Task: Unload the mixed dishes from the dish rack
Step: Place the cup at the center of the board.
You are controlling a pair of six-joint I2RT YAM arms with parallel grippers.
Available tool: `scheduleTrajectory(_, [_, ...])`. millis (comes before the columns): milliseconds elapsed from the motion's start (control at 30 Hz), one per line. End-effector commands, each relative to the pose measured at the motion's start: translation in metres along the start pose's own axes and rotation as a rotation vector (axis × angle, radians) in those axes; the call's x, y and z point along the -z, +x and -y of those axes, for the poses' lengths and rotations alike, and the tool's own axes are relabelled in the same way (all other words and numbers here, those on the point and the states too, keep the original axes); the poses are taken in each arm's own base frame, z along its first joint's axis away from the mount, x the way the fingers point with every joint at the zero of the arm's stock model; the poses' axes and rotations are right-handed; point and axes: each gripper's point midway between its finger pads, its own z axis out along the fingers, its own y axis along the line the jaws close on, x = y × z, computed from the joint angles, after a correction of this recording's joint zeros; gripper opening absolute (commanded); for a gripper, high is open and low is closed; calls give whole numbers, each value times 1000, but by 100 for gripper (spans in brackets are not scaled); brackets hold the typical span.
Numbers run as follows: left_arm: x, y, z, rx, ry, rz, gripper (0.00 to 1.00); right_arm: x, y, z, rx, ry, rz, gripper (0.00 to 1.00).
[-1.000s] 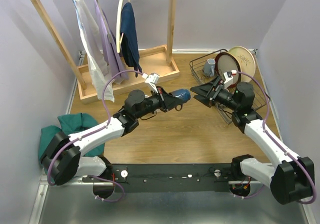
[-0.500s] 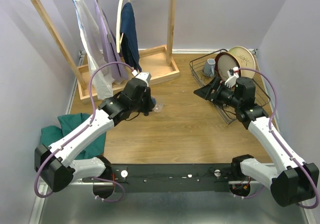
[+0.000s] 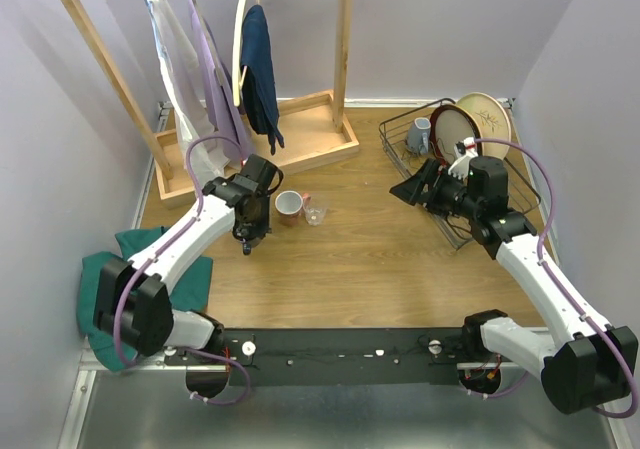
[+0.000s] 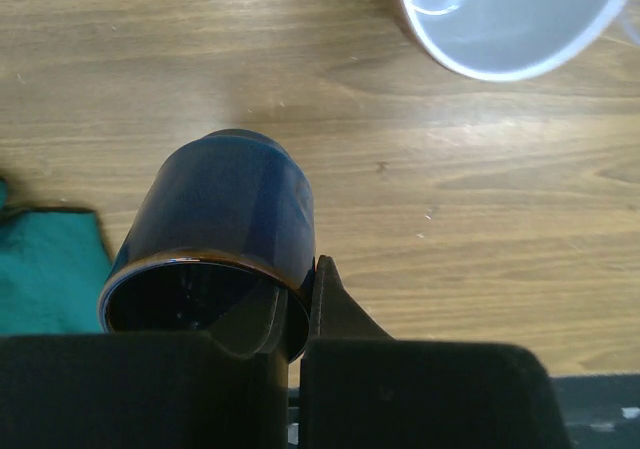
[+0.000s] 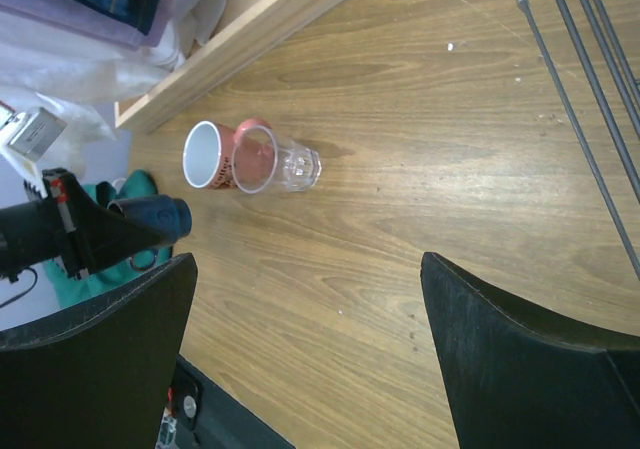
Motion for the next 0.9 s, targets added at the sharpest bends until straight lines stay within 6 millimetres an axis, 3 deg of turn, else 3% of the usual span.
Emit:
scheduleTrajectory(0, [-20, -18, -3, -39, 24, -6, 0, 4, -2, 6, 27, 47, 9, 100])
scheduleTrajectory(167, [-40, -28, -3, -65, 17, -45, 0, 7, -1, 9, 43, 64, 13, 100])
scheduleTrajectory(467, [-57, -37, 11, -89, 65, -70, 3, 9, 1, 14, 57, 87, 4, 100])
scheduleTrajectory(867, [-62, -36, 11, -90, 72, -64, 34, 2, -2, 14, 75, 82, -12, 100])
